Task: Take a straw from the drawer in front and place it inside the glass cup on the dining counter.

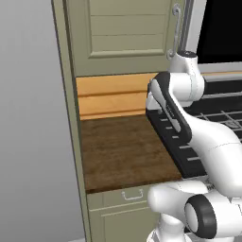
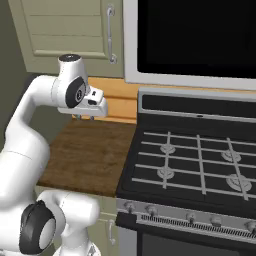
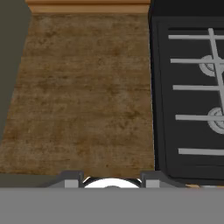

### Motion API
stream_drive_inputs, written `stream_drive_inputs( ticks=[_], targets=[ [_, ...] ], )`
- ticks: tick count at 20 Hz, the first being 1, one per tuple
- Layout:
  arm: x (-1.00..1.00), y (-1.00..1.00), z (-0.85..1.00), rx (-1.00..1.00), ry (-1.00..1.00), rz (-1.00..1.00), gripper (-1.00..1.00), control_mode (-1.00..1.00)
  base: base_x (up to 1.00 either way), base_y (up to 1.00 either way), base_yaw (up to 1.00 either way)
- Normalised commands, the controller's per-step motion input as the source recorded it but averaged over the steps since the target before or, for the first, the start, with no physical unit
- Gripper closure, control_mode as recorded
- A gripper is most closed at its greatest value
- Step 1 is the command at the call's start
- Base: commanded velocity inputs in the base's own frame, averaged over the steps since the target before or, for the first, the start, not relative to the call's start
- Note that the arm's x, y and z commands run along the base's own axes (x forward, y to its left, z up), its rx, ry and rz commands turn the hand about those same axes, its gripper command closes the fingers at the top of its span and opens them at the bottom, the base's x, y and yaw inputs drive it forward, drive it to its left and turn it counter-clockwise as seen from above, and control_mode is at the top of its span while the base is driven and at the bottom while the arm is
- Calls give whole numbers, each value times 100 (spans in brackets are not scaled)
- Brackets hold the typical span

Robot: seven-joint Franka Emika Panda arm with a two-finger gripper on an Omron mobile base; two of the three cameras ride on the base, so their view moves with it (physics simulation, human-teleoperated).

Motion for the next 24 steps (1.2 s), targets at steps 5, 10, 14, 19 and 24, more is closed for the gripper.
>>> stream_drive_inputs(
  ticks=[5,10,14,19,24],
  targets=[
    [0,0,0,0,0,0,-100,100,-39,1,0],
    [0,0,0,0,0,0,-100,100,-98,0,1],
    [0,0,0,0,0,0,-100,100,-34,-18,23],
    [0,0,0,0,0,0,-100,100,5,-61,63],
    [0,0,0,0,0,0,-100,100,2,-65,70]
  ],
)
